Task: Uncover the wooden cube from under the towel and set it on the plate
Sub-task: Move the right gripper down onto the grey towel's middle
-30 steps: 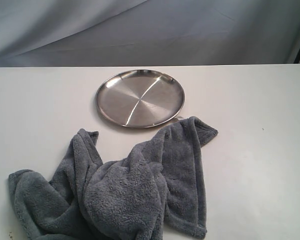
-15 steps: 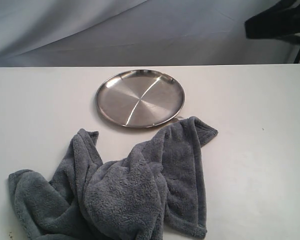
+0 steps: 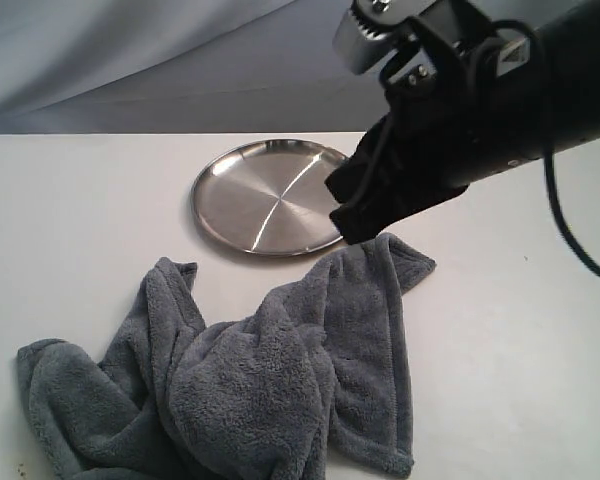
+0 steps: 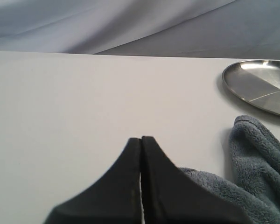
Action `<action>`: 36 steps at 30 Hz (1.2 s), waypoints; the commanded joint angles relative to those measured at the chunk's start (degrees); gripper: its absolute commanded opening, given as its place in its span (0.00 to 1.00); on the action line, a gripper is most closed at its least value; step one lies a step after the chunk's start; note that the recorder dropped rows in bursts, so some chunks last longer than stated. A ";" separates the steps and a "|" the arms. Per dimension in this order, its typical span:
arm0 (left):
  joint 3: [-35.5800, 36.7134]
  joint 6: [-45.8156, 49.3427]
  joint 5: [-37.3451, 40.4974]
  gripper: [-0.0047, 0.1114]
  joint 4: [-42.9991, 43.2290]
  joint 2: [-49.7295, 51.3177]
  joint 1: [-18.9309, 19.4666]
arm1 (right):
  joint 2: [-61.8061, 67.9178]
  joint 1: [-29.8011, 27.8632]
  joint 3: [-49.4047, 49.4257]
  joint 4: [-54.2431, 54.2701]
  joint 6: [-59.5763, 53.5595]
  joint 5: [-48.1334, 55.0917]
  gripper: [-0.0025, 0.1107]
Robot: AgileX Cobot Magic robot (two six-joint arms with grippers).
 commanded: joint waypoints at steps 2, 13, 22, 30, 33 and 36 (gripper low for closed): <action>0.24 0.05 -0.49 0.04 0.15 -0.23 -0.22 | 4.44 2.20 -0.40 -4.14 4.49 -1.12 0.02; 0.24 0.05 -0.49 0.04 0.15 -0.23 -0.22 | 11.98 9.00 -0.40 -3.72 4.27 2.01 0.02; 0.24 0.05 -0.49 0.04 0.15 -0.23 -0.22 | 14.47 14.21 -0.40 -2.91 4.50 -0.46 0.02; 0.24 0.05 -0.49 0.04 0.15 -0.23 -0.22 | 14.47 16.95 -0.40 -2.38 4.66 -16.18 0.02; 0.24 0.05 -0.49 0.04 0.15 -0.23 -0.22 | 14.47 16.95 -0.40 -4.36 6.59 -20.41 0.02; 0.24 0.05 -0.49 0.04 0.15 -0.23 -0.22 | 14.47 16.74 -0.40 -8.22 12.42 -22.46 0.02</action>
